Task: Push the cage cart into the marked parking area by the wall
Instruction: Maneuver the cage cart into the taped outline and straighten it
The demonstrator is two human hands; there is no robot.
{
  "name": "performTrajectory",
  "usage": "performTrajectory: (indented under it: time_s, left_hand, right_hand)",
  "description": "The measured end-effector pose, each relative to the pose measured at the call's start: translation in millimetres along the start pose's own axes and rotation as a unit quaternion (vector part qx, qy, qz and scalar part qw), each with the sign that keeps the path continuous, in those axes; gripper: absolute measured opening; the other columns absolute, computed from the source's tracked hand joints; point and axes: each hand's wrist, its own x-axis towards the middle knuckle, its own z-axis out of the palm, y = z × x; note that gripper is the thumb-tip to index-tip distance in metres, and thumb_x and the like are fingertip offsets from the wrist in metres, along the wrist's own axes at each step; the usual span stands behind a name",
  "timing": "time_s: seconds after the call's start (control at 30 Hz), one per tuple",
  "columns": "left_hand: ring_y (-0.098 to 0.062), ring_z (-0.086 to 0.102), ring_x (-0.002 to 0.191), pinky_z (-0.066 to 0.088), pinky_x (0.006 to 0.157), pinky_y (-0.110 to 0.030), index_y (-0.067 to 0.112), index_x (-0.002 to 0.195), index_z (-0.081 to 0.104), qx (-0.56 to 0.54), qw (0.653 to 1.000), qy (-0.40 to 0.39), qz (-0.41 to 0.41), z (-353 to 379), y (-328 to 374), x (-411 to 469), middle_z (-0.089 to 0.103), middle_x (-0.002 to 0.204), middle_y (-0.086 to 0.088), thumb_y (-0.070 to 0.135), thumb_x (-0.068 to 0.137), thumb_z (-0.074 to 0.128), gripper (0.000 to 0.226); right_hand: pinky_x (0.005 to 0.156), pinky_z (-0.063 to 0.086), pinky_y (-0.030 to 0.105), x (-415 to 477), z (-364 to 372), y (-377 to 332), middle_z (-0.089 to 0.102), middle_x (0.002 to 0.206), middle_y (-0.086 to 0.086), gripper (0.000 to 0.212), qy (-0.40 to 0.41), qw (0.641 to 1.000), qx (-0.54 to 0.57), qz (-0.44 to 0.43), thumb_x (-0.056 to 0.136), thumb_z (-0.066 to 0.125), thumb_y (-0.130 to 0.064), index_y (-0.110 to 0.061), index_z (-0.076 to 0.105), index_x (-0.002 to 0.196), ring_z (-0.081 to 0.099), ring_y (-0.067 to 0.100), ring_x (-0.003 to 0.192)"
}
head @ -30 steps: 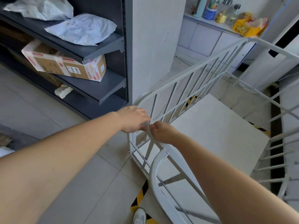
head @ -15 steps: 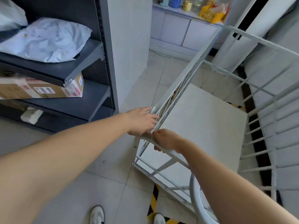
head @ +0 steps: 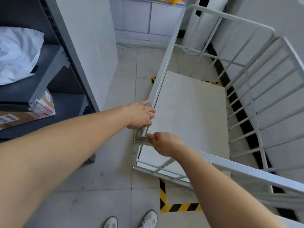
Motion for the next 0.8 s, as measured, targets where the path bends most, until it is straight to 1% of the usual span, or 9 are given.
performTrajectory:
  time_s: [0.1, 0.2, 0.27, 0.33, 0.4, 0.5, 0.57, 0.63, 0.8]
  left_hand:
    - [-0.022, 0.026, 0.139, 0.010, 0.118, -0.051, 0.025, 0.121, 0.058, 0.006, 1.000, -0.005, 0.008, -2, -1, 2, 0.050, 0.134, 0.000, 0.024, 0.094, 0.048, 0.028]
    - [-0.024, 0.031, 0.134, 0.013, 0.117, -0.054, 0.026, 0.119, 0.058, 0.014, 1.000, 0.004, 0.017, -1, 1, 4, 0.052, 0.129, 0.000, 0.028, 0.095, 0.048, 0.027]
    - [-0.023, 0.033, 0.131, 0.015, 0.115, -0.054, 0.027, 0.117, 0.059, 0.020, 0.999, 0.008, 0.024, -1, 2, 7, 0.053, 0.125, 0.001, 0.029, 0.095, 0.048, 0.025]
    - [-0.023, 0.035, 0.128, 0.016, 0.115, -0.053, 0.027, 0.116, 0.060, 0.024, 0.999, 0.007, 0.033, -3, 6, 9, 0.054, 0.122, 0.002, 0.028, 0.094, 0.049, 0.024]
    - [-0.024, 0.036, 0.125, 0.013, 0.116, -0.054, 0.026, 0.115, 0.061, 0.029, 0.998, 0.004, 0.048, -7, 12, 10, 0.055, 0.118, 0.001, 0.024, 0.093, 0.048, 0.025]
    - [-0.025, 0.037, 0.123, 0.006, 0.116, -0.056, 0.022, 0.115, 0.062, 0.022, 0.997, -0.014, 0.076, -15, 23, 15, 0.057, 0.113, 0.000, 0.022, 0.093, 0.046, 0.027]
    - [-0.025, 0.038, 0.120, 0.002, 0.116, -0.059, 0.020, 0.114, 0.063, 0.008, 0.995, -0.033, 0.093, -18, 29, 19, 0.058, 0.110, 0.000, 0.028, 0.096, 0.043, 0.028]
    - [-0.025, 0.038, 0.118, -0.001, 0.115, -0.060, 0.018, 0.112, 0.064, -0.003, 0.993, -0.050, 0.108, -21, 33, 21, 0.059, 0.108, 0.000, 0.032, 0.098, 0.042, 0.030]
    - [-0.025, 0.039, 0.116, -0.003, 0.115, -0.060, 0.017, 0.109, 0.065, -0.012, 0.991, -0.056, 0.120, -21, 29, 23, 0.061, 0.103, 0.001, 0.031, 0.098, 0.041, 0.030]
  right_hand:
    - [0.075, 0.038, 0.033, -1, 4, 1, 0.063, 0.114, 0.012, 0.057, 0.025, 1.000, -0.014, -0.004, 0.100, 0.017, -0.050, -0.013, 0.060, 0.105, 0.057, 0.032, 0.105]
    - [0.073, 0.038, 0.033, -4, 6, 2, 0.064, 0.110, 0.012, 0.053, 0.037, 0.999, -0.014, -0.006, 0.099, 0.019, -0.051, -0.016, 0.058, 0.095, 0.058, 0.032, 0.099]
    - [0.072, 0.037, 0.033, -8, 7, 5, 0.064, 0.108, 0.011, 0.048, 0.038, 0.999, -0.014, -0.006, 0.099, 0.020, -0.053, -0.019, 0.053, 0.086, 0.055, 0.029, 0.092]
    - [0.071, 0.038, 0.033, -12, 9, 8, 0.064, 0.105, 0.010, 0.047, 0.035, 0.999, -0.016, -0.005, 0.098, 0.021, -0.054, -0.020, 0.049, 0.082, 0.055, 0.029, 0.090]
    - [0.070, 0.039, 0.034, -17, 12, 13, 0.064, 0.097, 0.008, 0.049, 0.032, 0.999, -0.016, -0.001, 0.097, 0.022, -0.056, -0.021, 0.048, 0.076, 0.054, 0.029, 0.086]
    - [0.066, 0.039, 0.033, -27, 17, 22, 0.053, 0.073, -0.001, 0.050, 0.019, 1.000, -0.007, 0.009, 0.097, 0.026, -0.056, -0.023, 0.041, 0.064, 0.052, 0.026, 0.078]
    - [0.063, 0.038, 0.033, -33, 18, 26, 0.048, 0.067, -0.004, 0.049, 0.004, 1.000, -0.003, 0.012, 0.097, 0.027, -0.055, -0.023, 0.041, 0.063, 0.051, 0.023, 0.073]
    - [0.063, 0.038, 0.033, -36, 17, 29, 0.049, 0.066, -0.005, 0.049, -0.011, 1.000, -0.008, 0.013, 0.097, 0.027, -0.055, -0.022, 0.042, 0.065, 0.049, 0.020, 0.068]
    - [0.058, 0.035, 0.031, -34, 13, 30, 0.049, 0.065, -0.004, 0.049, -0.027, 1.000, -0.015, 0.006, 0.098, 0.027, -0.055, -0.022, 0.043, 0.066, 0.044, 0.014, 0.059]
